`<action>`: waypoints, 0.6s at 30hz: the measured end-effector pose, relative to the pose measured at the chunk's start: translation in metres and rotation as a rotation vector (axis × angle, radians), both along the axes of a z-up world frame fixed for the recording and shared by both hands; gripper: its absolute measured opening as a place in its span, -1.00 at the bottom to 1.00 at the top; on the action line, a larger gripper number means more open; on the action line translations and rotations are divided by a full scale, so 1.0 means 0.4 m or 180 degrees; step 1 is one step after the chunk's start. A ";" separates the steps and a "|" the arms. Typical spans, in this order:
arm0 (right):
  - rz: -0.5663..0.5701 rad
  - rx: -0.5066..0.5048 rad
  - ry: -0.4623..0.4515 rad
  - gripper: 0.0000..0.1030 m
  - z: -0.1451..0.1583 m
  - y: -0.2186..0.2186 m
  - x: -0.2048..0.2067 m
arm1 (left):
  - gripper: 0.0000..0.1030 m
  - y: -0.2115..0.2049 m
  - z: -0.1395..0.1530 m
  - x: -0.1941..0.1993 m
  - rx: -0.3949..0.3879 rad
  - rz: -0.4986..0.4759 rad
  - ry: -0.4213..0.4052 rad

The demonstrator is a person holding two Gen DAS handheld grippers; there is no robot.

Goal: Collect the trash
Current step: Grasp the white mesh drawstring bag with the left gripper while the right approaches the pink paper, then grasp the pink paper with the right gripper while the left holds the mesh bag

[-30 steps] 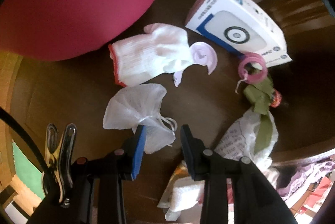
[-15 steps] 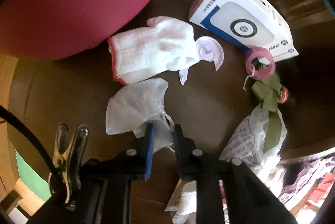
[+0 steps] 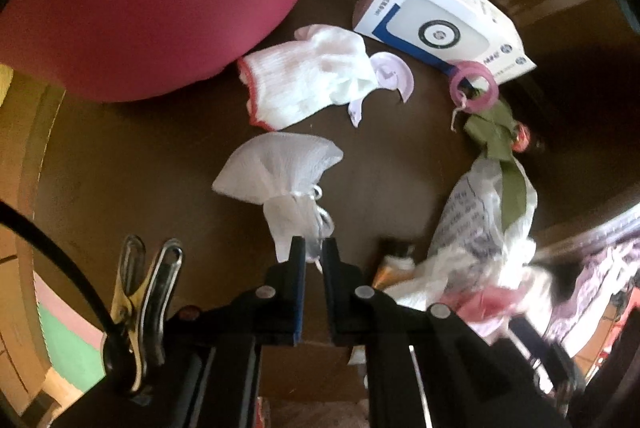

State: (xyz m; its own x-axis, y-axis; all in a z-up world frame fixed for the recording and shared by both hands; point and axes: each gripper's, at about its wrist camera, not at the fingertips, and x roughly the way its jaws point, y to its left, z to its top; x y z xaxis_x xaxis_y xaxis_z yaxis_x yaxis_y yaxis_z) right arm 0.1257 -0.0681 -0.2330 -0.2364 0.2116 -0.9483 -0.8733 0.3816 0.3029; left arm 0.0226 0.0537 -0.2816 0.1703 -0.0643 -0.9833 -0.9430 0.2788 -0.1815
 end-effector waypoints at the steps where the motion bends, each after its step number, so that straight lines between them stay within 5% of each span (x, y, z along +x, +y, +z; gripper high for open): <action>1: 0.0028 0.0002 -0.0011 -0.09 -0.007 0.005 -0.001 | -0.84 -0.005 0.006 -0.005 0.0005 -0.0018 -0.0004; 8: 0.0102 -0.0095 0.0012 -0.11 -0.065 0.025 0.000 | -0.86 -0.046 0.034 -0.016 0.0048 -0.0125 -0.0038; 14: -0.0015 -0.0095 0.0165 -0.83 -0.079 0.012 0.013 | -0.86 -0.055 0.052 -0.016 0.0124 -0.0233 -0.0049; 18: -0.0031 0.0052 0.0258 -0.93 -0.050 -0.002 0.015 | -0.86 -0.047 0.044 -0.018 0.0069 -0.0223 -0.0089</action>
State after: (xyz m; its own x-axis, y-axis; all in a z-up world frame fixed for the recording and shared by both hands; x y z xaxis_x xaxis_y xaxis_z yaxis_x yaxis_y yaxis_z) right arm 0.1317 -0.0689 -0.2529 -0.3103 0.2296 -0.9225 -0.8419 0.3842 0.3788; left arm 0.0155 0.0347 -0.2640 0.1935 -0.0559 -0.9795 -0.9157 0.3481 -0.2007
